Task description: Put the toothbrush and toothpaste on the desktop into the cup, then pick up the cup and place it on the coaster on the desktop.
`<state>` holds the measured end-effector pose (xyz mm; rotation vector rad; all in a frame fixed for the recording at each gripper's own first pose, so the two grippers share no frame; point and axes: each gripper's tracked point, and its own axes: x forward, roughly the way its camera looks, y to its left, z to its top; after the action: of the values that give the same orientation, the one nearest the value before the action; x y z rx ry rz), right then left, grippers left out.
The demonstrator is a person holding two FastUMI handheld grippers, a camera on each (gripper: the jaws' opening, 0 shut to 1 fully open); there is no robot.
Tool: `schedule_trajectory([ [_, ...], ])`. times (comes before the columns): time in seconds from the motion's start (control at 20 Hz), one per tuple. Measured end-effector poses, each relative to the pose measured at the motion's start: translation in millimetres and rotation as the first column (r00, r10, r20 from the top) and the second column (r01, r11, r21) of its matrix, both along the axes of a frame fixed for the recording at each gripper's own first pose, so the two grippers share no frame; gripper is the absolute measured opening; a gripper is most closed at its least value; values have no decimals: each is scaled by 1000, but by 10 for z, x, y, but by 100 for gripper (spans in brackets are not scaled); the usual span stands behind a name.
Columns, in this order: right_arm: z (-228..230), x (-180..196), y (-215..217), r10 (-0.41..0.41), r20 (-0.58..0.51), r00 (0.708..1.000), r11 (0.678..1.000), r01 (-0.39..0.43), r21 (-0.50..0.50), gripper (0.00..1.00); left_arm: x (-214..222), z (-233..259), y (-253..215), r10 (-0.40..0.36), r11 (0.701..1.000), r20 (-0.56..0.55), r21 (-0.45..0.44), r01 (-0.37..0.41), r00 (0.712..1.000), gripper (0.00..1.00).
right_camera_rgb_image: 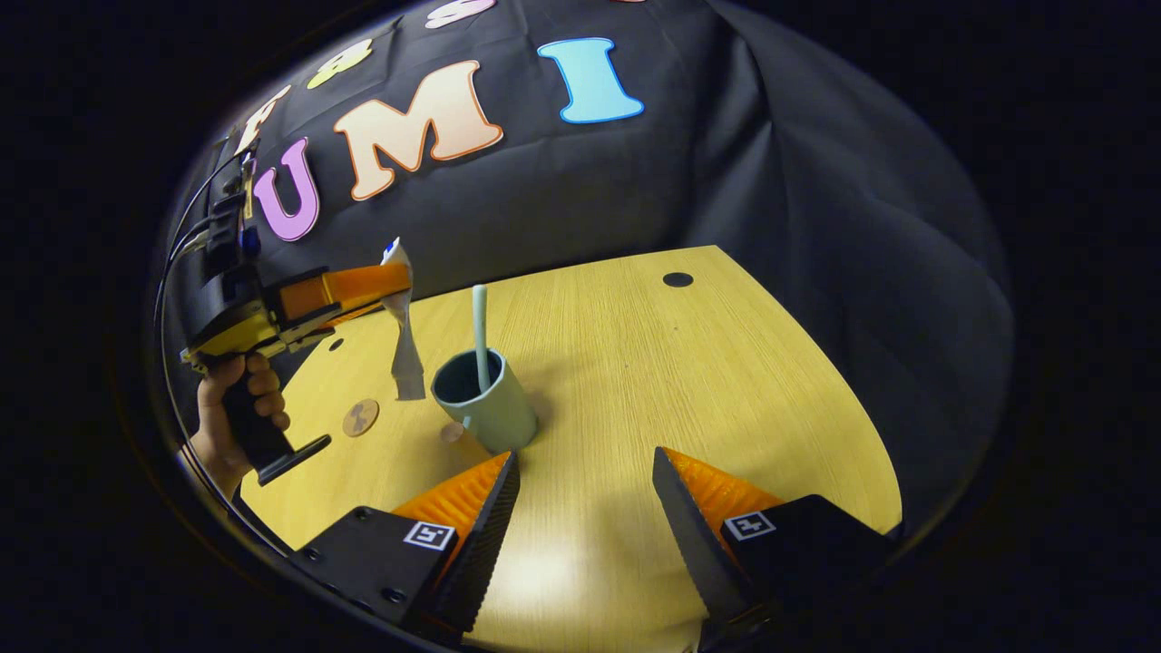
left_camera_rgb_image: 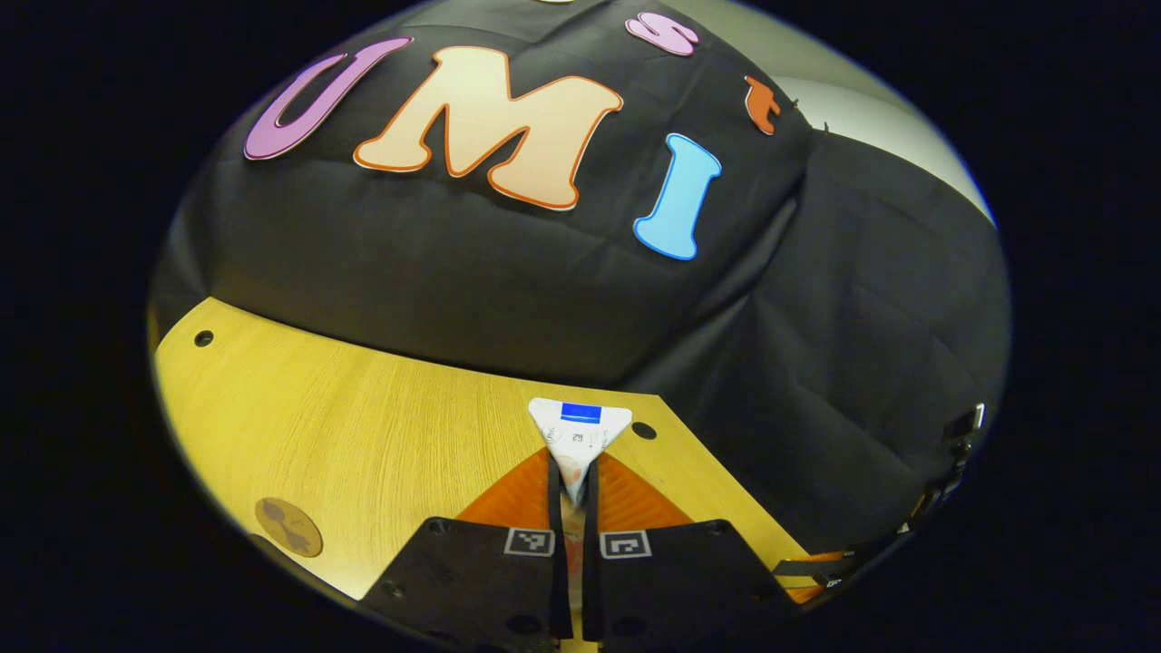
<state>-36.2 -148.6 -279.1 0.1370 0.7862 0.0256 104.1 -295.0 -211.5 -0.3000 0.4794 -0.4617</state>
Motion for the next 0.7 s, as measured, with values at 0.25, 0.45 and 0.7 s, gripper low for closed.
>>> schedule_trajectory([
  [0.25,-155,-49,-70,5,-36,999,1000,-5,7,92,38,2,-167,5,1000,53,13,-6,999,4],
  [0.45,-230,-80,-69,23,-50,998,1000,-22,13,92,1,347,-344,-15,999,144,-37,20,989,4],
  [0.7,-320,-115,-100,27,-70,997,1000,-26,14,92,35,60,-490,-32,999,107,-14,34,994,4],
])
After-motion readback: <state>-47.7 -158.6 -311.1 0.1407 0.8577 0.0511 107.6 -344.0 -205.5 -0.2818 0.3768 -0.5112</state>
